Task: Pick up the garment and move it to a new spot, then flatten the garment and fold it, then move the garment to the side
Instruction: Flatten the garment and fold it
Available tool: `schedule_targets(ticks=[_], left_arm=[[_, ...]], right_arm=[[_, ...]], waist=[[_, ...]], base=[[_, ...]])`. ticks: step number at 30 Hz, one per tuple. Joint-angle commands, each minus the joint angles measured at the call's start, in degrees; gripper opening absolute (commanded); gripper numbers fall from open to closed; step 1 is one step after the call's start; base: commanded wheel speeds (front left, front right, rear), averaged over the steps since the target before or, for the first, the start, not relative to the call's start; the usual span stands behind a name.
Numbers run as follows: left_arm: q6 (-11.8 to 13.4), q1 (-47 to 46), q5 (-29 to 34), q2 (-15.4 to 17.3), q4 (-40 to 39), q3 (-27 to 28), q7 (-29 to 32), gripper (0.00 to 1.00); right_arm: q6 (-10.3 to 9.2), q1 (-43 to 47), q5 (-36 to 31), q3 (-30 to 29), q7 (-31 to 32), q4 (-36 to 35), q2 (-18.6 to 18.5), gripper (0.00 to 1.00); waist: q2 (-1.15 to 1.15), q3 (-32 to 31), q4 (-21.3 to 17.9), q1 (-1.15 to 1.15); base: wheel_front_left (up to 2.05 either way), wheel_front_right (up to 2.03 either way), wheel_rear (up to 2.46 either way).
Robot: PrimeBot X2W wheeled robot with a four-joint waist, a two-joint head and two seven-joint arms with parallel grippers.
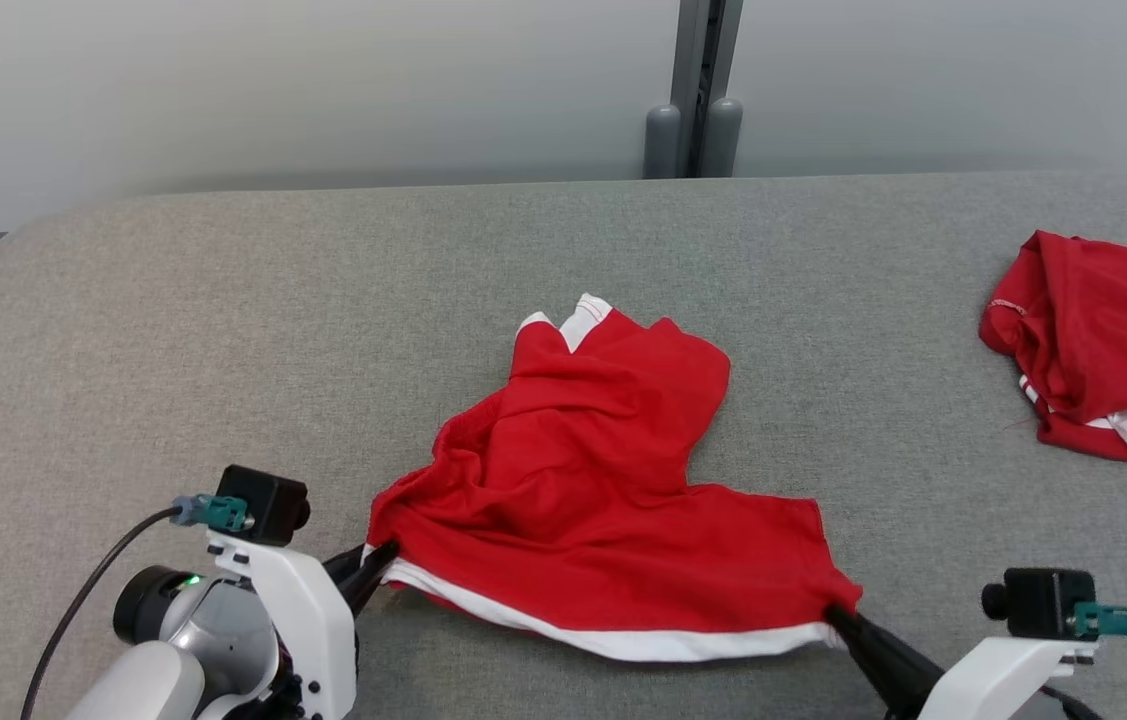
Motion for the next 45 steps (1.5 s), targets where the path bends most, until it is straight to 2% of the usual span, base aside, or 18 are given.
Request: schedule_targets(ticks=[1, 5, 9, 15, 17, 18, 24, 30, 36, 40, 45], left_arm=[[-0.1, -1.1, -0.6, 0.1, -1.0, 0.4, 0.5, 0.0], [-0.8, -5.6, -0.9, 1.1, -3.0, -0.1, 4.4, 0.0], [-1.7, -13.8, -1.8, 0.8, -1.7, -0.3, 8.8, 0.0], [-3.2, -31.5, -3.1, -1.5, 7.0, -0.9, 15.2, 0.0], [-3.5, -36.9, -3.4, -2.2, 10.0, -1.0, 16.5, 0.0], [-3.5, -36.9, -3.4, -2.2, 10.0, -1.0, 16.5, 0.0], [-3.9, -53.8, -4.5, -4.3, 19.4, -0.4, 19.4, 0.0], [-3.9, -68.4, -4.3, -7.0, 28.9, 1.1, 16.4, 0.0], [-3.8, -78.2, -3.0, -9.4, 37.5, 1.8, 11.1, 0.0], [-3.9, -81.2, -3.1, -10.7, 41.8, 1.8, 7.3, 0.0], [-4.0, -79.2, -5.8, -12.6, 44.7, 0.0, 7.7, 0.0]], right_arm=[[0.14, -1.1, 0.7, -0.5, -0.4, -1.2, -0.8, 0.0], [0.13, -5.5, 1.6, -2.0, 0.7, -3.5, -2.7, 0.0], [0.13, -13.2, 3.0, -3.4, 2.9, -3.0, -4.9, 0.0], [0.13, -33.2, 4.6, -5.1, 4.8, 4.5, -6.2, 0.0], [0.13, -39.5, 4.2, -5.1, 4.4, 7.6, -7.1, 0.0], [0.13, -39.5, 4.2, -5.1, 4.4, 7.6, -7.1, 0.0], [0.12, -58.6, 5.4, -6.7, 1.4, 16.5, -9.1, 0.0], [0.08, -75.4, 6.3, -6.0, -4.1, 23.9, -10.8, 0.0], [0.07, -87.3, 6.0, -1.7, -11.5, 28.5, -13.0, 0.0], [0.07, -90.4, 7.0, 2.1, -14.3, 30.8, -14.6, 0.0], [0.08, -88.2, 8.5, 7.2, -13.6, 32.9, -16.8, 0.0]], waist=[[0.0, -0.6, -0.2, 0.0], [0.0, -0.5, -0.6, 0.0], [0.0, 0.7, -0.9, 0.0], [0.0, 7.0, -2.1, 0.0], [0.0, 9.4, -2.2, 0.0], [0.0, 9.4, -2.2, 0.0], [0.0, 17.5, -2.3, 0.0], [0.0, 22.2, -2.9, 0.0], [0.0, 23.7, -3.4, 0.0], [0.0, 23.7, -3.2, 0.0], [0.0, 24.4, -2.2, 0.0]], base=[[0.0, 0.0, 0.0], [0.0, 0.0, 0.0], [0.0, 0.0, 0.0], [0.0, 0.0, 0.0], [0.0, 0.0, 0.0], [0.0, 0.0, 0.0], [0.0, 0.0, 0.0], [0.0, 0.0, 0.0], [0.0, 0.0, 0.0], [0.0, 0.0, 0.0], [0.0, 0.0, 0.0]])
